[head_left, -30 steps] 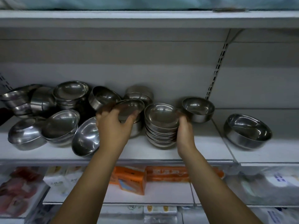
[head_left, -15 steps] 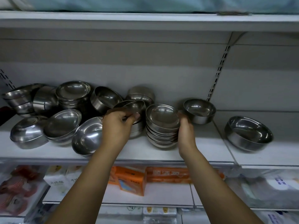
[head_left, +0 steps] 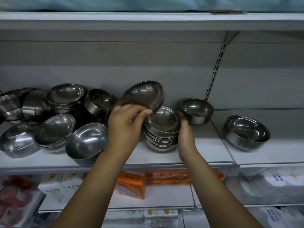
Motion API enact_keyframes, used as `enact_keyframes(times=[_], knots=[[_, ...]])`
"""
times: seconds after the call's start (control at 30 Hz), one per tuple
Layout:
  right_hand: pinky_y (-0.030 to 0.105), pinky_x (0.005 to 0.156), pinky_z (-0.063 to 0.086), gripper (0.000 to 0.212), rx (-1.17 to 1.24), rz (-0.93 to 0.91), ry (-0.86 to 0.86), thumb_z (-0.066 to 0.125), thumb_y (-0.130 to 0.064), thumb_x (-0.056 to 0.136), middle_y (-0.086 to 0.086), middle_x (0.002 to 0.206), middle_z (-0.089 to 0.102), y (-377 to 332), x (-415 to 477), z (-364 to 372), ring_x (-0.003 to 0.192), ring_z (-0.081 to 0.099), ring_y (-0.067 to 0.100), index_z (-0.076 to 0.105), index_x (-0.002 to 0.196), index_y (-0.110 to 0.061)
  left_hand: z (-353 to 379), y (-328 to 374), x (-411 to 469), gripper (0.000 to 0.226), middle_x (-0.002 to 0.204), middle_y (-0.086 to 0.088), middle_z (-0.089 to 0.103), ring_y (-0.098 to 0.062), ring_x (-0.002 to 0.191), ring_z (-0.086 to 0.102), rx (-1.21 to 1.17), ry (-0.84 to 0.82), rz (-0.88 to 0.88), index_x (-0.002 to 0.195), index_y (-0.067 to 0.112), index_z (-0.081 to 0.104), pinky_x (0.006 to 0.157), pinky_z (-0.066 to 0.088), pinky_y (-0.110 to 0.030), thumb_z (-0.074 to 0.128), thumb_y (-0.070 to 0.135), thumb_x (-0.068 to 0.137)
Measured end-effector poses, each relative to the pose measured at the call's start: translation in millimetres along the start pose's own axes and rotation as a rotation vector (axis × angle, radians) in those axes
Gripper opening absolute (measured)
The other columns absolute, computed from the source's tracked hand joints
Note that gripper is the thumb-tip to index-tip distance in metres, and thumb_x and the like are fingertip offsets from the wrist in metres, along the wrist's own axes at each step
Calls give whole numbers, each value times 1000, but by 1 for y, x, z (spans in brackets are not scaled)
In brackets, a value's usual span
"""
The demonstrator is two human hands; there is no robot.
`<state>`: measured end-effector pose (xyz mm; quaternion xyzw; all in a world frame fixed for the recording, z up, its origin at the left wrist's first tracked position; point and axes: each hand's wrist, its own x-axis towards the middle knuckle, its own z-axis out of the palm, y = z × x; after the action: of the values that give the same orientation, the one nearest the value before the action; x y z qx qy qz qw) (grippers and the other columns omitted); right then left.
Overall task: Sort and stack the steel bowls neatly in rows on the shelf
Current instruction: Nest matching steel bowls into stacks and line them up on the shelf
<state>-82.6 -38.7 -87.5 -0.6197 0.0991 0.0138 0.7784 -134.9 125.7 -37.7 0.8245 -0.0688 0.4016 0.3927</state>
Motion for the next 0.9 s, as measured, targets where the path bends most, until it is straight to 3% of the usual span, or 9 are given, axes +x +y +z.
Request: enact_keyframes(times=[0.17,0.3,0.4,0.47,0.57,0.67,0.77,0.83,0.9], knots=[[25,89,48,57,123,32,-40,27,-64,101,-2,115,71,-4,-4,-5,109,63,11,64,122,-26,14,-1,-1,24,85,5,75,-15,88,61,62,-116,273,86,15,79,76,51,-39,67,34,91],[27,93,48,59,133,16,-65,21,-65,101,-8,110,74,-6,-4,-7,110,65,7,68,113,-30,22,-4,-4,31,88,5,76,-20,91,63,75,-214,326,86,14,79,76,50,-42,63,38,93],[28,97,46,68,160,41,-83,24,-68,99,0,126,70,-7,-3,-8,118,63,12,63,131,-23,29,-8,-7,30,89,7,76,-20,91,62,50,-236,330,85,15,79,75,51,-44,63,39,93],[28,101,47,65,171,43,-96,26,-67,99,2,128,69,-7,-3,-10,120,63,13,65,126,-23,32,-11,-11,29,89,9,75,-20,93,62,26,-250,318,85,17,79,76,50,-49,63,40,93],[26,98,49,56,166,35,-119,27,-63,101,-5,111,74,-7,-5,-13,110,66,8,68,109,-27,35,-12,-22,24,95,13,73,-15,105,56,30,-272,247,86,23,78,83,47,-53,64,41,91],[23,93,49,53,126,28,-113,28,-64,101,-11,106,75,-6,-7,-14,106,66,3,69,107,-31,34,-10,-34,22,119,13,62,-12,117,47,-22,-236,106,92,24,79,95,46,-52,69,42,87],[18,89,47,45,107,5,-97,28,-64,100,-18,108,69,-4,-7,-13,105,62,-4,64,109,-38,32,-5,-48,43,140,2,47,-15,135,38,-105,-207,-113,123,29,67,114,34,-24,73,50,86],[13,87,48,40,103,-46,-62,27,-60,102,-23,106,66,-5,-7,-11,97,61,-12,62,106,-41,33,-1,-60,60,142,2,44,-17,139,41,-184,-126,-274,137,34,49,117,36,-30,69,56,85],[14,92,48,42,107,-92,-35,28,-62,99,-21,114,66,-7,-7,-9,103,60,-11,61,115,-41,35,1,-70,69,146,8,43,-11,140,43,-248,-75,-417,142,37,39,117,39,-42,67,61,83]])
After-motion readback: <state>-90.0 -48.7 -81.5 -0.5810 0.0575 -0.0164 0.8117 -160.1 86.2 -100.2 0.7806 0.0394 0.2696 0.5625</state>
